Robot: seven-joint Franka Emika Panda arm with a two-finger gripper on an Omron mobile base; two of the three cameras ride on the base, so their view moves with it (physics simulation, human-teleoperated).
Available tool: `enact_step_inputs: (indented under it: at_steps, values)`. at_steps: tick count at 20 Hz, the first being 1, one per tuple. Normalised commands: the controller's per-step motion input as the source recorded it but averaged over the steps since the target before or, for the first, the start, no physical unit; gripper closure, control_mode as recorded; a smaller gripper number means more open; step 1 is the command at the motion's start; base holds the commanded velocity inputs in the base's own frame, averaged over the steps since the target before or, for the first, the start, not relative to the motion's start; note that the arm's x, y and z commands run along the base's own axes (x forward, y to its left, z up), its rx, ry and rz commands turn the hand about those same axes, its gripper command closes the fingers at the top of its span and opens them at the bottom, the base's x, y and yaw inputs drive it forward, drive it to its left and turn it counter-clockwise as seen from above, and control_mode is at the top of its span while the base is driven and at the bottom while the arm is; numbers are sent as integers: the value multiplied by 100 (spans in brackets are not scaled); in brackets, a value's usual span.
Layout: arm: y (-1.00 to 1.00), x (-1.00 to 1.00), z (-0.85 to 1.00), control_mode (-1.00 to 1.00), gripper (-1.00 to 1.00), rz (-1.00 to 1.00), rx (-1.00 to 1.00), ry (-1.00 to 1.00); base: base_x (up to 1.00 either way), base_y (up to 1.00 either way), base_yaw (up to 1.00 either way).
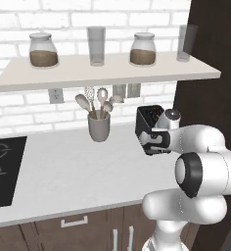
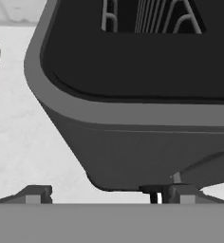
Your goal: Start the toaster. Once the lever pops up, take the bread to the plate on the dining counter.
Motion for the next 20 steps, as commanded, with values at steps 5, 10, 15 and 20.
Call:
enact_step_inputs:
  at_steps: [5,10,15,20]
  values:
    - [0,0,-10,-100,-100,0,0,0,0,0,0]
    - [0,0,1,-100,-100,0,0,0,0,0,0]
    - [-3,0,27,-100,-100,0,0,0,0,0,0]
    - [-6,0,38,-100,-100,0,0,0,0,0,0]
